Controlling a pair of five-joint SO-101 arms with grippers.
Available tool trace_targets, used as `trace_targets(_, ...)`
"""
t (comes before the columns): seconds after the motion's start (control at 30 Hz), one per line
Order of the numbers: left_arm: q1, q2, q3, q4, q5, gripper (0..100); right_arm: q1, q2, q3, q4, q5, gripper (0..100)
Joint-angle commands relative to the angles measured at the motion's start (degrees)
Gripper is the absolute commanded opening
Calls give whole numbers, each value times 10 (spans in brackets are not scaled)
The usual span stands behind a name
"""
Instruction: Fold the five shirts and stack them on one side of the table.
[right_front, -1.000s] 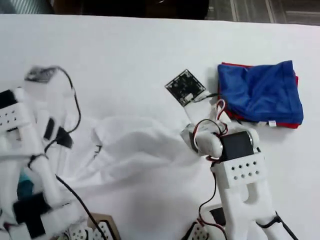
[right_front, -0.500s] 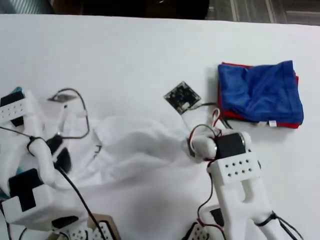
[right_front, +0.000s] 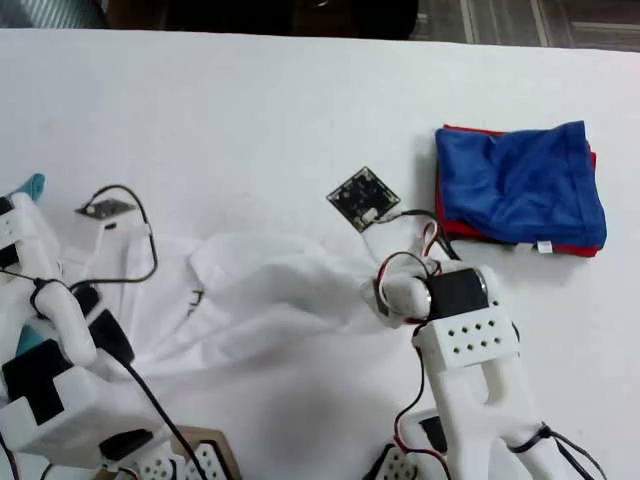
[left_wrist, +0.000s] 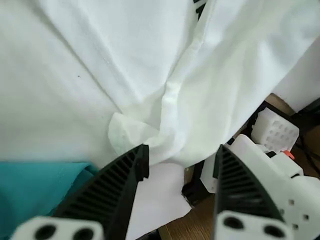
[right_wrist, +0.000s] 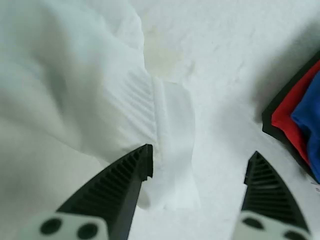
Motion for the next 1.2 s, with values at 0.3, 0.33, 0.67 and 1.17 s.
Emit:
trace_targets(0.3, -33, -6, 80, -122, -25, 233, 7, -20, -2, -4, -3, 294)
trace_targets(0.33, -33, -8, 79, -124, -25, 233, 7, -20, -2, -4, -3, 294)
trace_targets(0.67, -71, -3, 8, -126, -22, 236, 7, -20, -2, -4, -3, 294)
trace_targets(1.17, -72, -4, 89, -126, -88, 15, 7, -20, -1, -4, -3, 294)
